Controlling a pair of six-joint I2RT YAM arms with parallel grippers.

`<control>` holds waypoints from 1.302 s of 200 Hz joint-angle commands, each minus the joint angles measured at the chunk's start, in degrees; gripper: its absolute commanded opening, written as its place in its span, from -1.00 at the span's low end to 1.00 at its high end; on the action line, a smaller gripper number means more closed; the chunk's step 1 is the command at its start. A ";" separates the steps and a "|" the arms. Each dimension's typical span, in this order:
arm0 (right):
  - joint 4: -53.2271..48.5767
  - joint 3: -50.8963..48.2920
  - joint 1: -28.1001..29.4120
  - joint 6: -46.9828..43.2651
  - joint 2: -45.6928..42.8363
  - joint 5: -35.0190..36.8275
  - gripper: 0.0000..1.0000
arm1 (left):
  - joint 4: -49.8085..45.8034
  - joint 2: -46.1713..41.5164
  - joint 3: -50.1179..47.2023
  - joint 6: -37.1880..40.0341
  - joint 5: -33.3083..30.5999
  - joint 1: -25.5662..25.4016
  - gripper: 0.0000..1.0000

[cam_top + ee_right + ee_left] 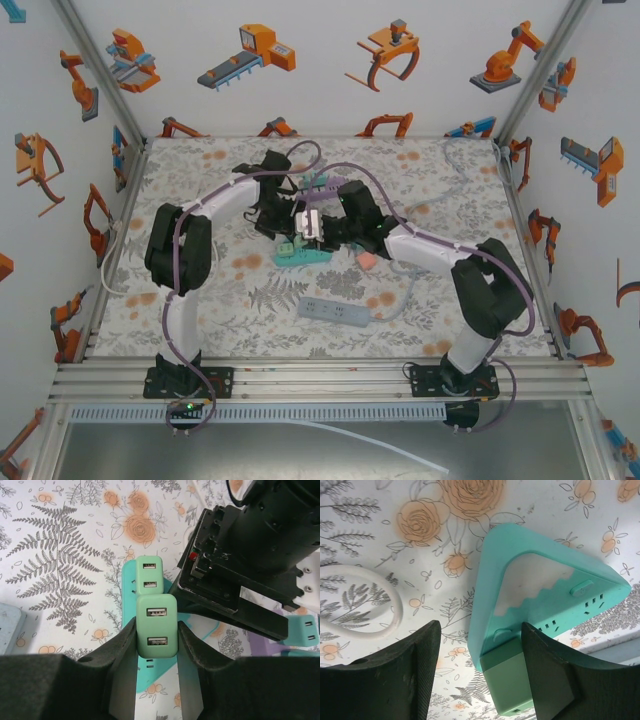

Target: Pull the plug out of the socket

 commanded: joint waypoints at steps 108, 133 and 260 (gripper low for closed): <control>23.80 -9.98 -5.19 42.22 -13.98 8.34 -1.00 | 7.15 -7.31 -5.02 -3.57 3.27 0.71 0.31; 23.80 -10.21 -9.88 57.22 -15.96 12.51 -1.00 | 11.48 -12.99 -7.65 -4.41 6.69 0.71 0.35; 6.88 -0.59 -23.99 86.82 0.65 21.38 -1.00 | 37.27 -31.62 -23.40 3.80 39.21 0.72 0.61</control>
